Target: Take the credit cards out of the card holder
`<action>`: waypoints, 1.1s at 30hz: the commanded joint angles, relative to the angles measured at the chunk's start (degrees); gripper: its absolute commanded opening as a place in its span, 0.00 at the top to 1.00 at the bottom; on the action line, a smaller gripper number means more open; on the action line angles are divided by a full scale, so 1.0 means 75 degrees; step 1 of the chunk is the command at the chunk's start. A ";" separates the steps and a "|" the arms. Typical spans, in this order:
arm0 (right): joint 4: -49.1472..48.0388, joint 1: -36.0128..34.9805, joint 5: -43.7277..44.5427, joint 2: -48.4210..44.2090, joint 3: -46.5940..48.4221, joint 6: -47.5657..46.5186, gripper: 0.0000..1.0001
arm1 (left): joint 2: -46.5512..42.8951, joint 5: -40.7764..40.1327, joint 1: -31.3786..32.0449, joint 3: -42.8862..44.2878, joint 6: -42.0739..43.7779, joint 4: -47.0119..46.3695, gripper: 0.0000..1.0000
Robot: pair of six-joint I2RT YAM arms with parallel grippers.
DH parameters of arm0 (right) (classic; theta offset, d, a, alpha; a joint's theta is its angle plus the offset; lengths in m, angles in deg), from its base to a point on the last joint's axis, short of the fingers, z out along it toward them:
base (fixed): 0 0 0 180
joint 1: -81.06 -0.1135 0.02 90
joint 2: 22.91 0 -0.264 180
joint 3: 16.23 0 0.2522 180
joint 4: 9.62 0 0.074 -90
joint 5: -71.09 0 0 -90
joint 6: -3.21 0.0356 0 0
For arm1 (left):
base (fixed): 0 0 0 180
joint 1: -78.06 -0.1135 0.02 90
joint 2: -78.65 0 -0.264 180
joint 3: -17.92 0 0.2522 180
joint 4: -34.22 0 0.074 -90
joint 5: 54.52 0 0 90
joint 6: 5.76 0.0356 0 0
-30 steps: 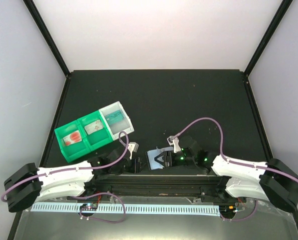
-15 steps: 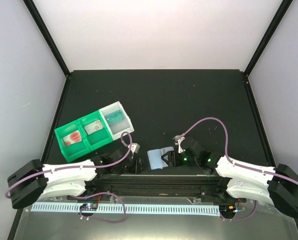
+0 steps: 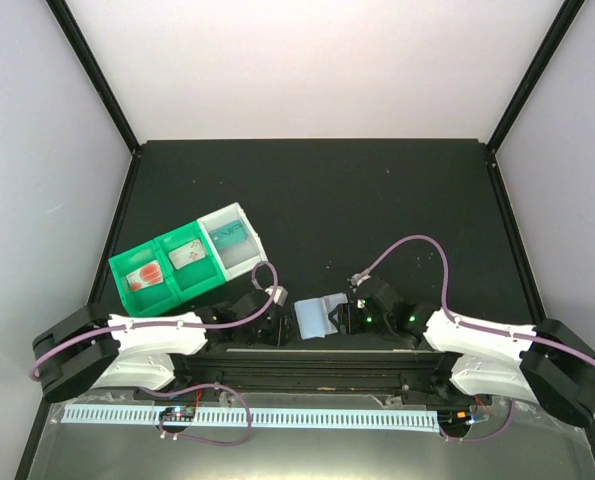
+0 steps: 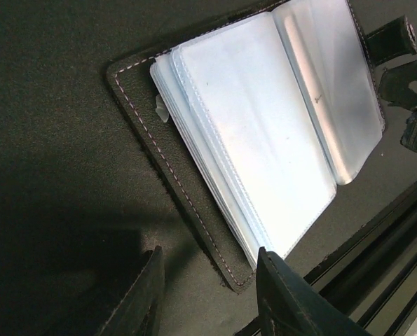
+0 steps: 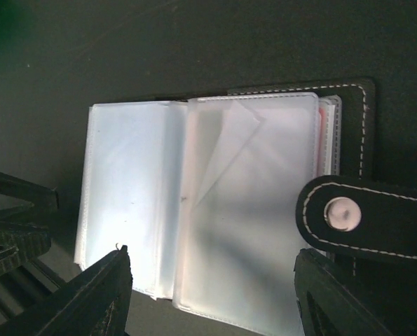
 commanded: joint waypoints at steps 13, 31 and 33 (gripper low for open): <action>-0.0195 0.0043 0.0437 0.0471 -0.0136 -0.0227 0.36 | 0.0365 0.0112 0.0014 0.0283 0.0080 -0.0394 0.64; -0.0647 0.0044 -0.0501 -0.0411 -0.0125 -0.0298 0.36 | 0.0659 0.0302 0.0014 0.0327 0.0080 -0.0628 0.65; -0.0809 0.0043 -0.0693 -0.0506 -0.0174 -0.0291 0.36 | 0.0659 0.0303 0.0014 0.0300 0.0061 -0.0667 0.65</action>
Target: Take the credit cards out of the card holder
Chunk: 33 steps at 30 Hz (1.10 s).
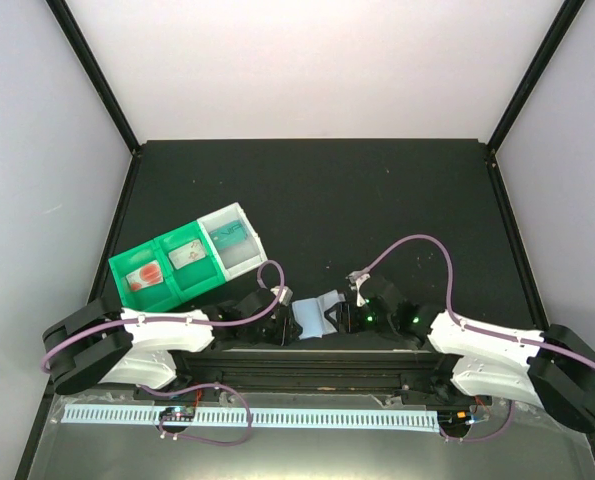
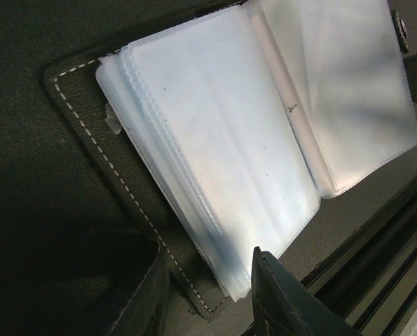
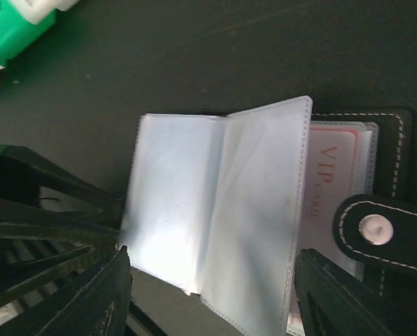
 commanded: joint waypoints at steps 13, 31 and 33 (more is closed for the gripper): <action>-0.1171 0.0014 -0.1359 -0.0360 -0.0166 0.0006 0.36 | 0.0003 0.0191 0.0014 0.0065 -0.0098 -0.0434 0.66; -0.1554 0.0021 -0.1310 0.0028 -0.0350 0.0087 0.78 | -0.0434 0.0051 0.0014 -0.0008 -0.0204 -0.0147 0.66; -0.1644 0.0020 -0.1361 0.0123 -0.0371 0.0097 0.82 | -0.0473 0.0033 0.0014 -0.0008 -0.0201 -0.0115 0.66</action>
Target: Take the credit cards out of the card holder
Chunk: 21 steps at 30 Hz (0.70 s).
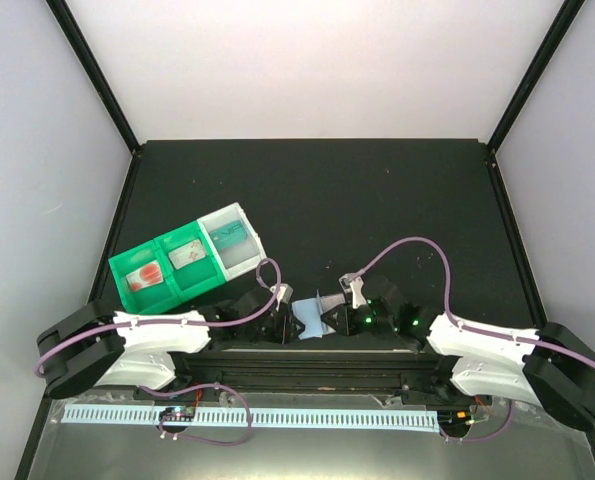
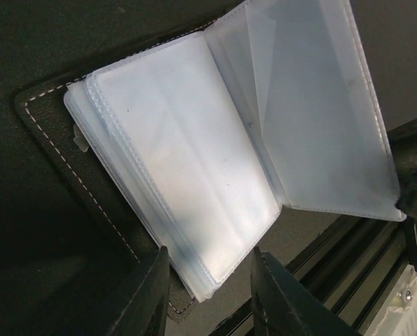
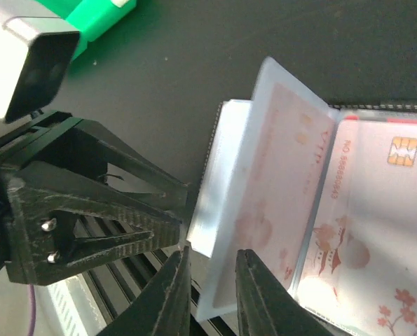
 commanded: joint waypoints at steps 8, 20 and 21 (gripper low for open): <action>-0.0608 0.0020 -0.0291 0.0273 -0.0074 0.0069 0.68 | -0.0573 -0.0372 0.0014 0.0011 -0.0047 0.0469 0.64; -0.0377 0.0020 -0.0010 0.0467 -0.0045 0.0090 0.68 | -0.1384 -0.0695 0.0013 -0.0284 -0.0119 0.0494 0.64; -0.0362 0.0020 0.0025 0.0509 -0.0034 0.0096 0.69 | -0.1368 -0.0664 0.0011 -0.0284 -0.0081 0.0436 0.65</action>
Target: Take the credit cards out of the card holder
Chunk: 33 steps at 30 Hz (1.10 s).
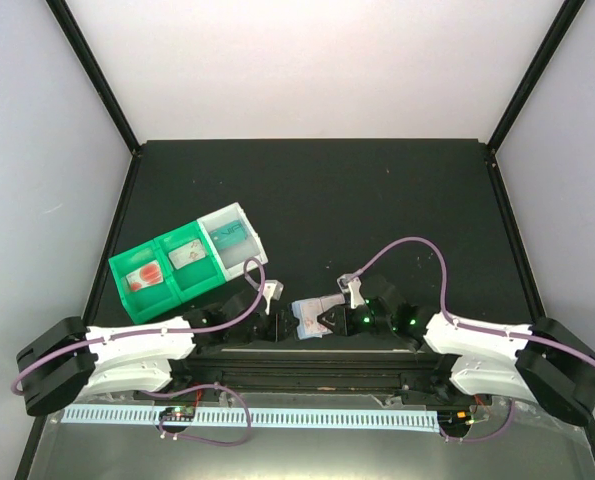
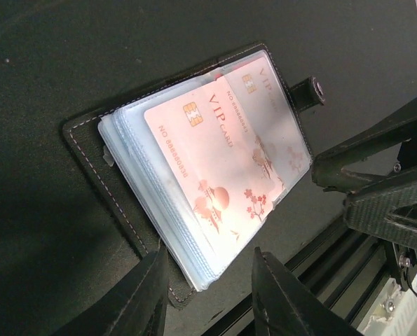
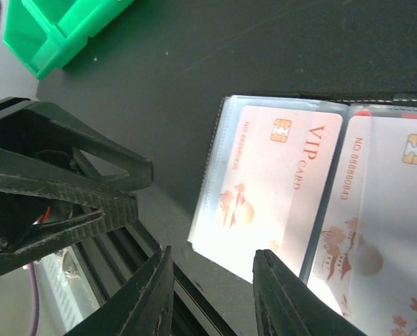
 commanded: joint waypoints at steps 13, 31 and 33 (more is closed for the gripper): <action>0.0081 0.0020 0.0604 0.0908 0.0137 -0.0034 0.74 | 0.0882 0.0576 0.0013 0.0019 0.0307 -0.1342 0.94; -0.0232 0.0020 0.0524 0.1363 0.0155 0.0068 0.78 | 0.1979 0.0586 0.0014 0.0025 0.0296 -0.1470 0.98; -0.0271 0.0020 0.0502 0.1404 0.0149 0.0080 0.78 | 0.1988 0.0570 0.0014 0.0034 0.0285 -0.1447 0.99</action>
